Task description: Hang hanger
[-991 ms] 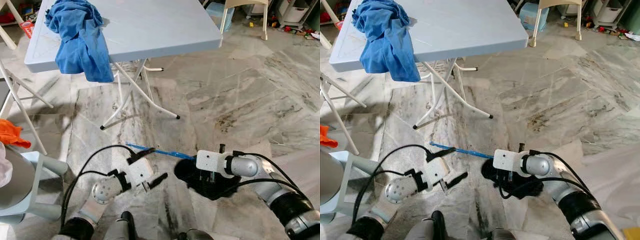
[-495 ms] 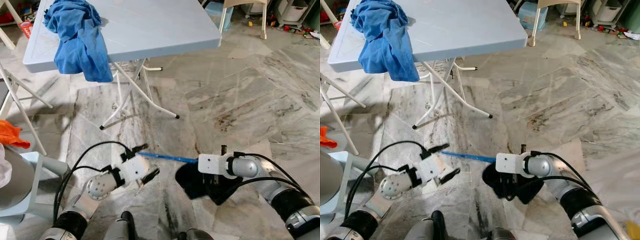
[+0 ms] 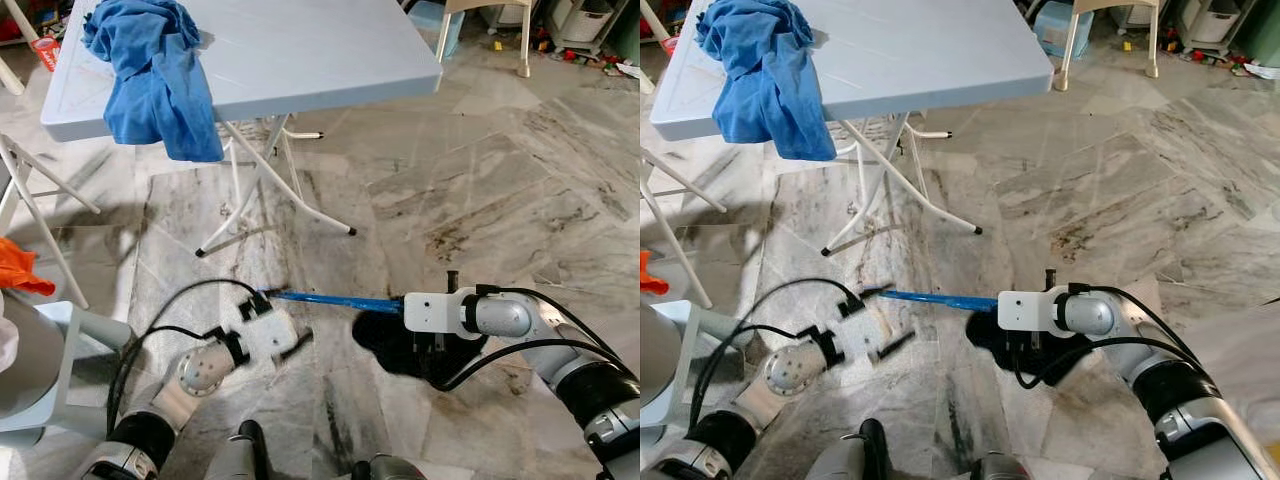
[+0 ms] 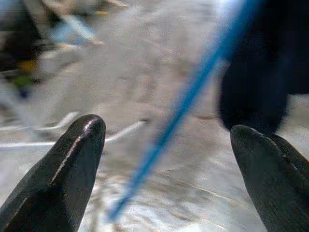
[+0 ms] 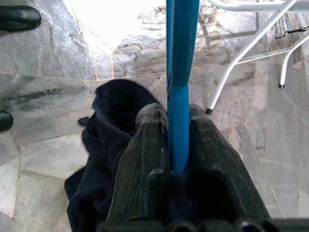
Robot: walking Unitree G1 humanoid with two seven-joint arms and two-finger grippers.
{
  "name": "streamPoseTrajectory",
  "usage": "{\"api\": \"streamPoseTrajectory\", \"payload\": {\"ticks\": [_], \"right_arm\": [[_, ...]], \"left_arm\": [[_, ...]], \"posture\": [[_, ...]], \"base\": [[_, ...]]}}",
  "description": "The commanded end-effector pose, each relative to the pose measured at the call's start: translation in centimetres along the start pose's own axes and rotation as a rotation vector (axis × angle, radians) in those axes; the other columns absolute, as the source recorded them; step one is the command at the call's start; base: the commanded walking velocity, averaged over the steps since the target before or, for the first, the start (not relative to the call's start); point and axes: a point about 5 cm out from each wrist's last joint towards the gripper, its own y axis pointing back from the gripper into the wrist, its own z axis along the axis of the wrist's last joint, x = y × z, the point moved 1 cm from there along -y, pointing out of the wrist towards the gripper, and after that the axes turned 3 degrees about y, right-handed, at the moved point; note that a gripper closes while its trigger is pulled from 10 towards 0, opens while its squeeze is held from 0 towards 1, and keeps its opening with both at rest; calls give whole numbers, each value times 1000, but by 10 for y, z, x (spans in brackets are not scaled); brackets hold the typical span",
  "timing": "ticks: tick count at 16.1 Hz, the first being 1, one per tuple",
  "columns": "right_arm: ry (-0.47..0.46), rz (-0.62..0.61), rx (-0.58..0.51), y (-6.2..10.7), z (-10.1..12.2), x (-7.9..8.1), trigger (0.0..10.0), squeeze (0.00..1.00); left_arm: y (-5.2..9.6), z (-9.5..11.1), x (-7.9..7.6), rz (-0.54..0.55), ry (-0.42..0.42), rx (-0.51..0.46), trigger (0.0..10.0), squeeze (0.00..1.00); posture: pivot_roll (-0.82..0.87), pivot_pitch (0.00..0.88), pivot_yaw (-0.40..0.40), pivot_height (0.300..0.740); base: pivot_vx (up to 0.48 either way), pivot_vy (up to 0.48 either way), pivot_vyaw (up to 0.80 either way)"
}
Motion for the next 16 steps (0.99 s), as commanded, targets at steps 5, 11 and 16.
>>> {"api": "streamPoseTrajectory", "payload": {"ticks": [5,11,16], "right_arm": [[-129,-153,-8,-3,-1,-14,10000,0],[-280,-238,-32,-25,13,-17,10000,0],[-315,-272,-76,-34,29,-30,10000,0]], "left_arm": [[9,10,36,322,56,-82,10000,0],[10,24,6,315,155,-166,10000,0],[19,8,-34,236,268,-69,10000,0]], "posture": [[-118,240,-37,740],[-102,252,-53,740],[-104,276,-87,740]], "base": [[0,0,0],[0,0,0],[0,0,0]]}}
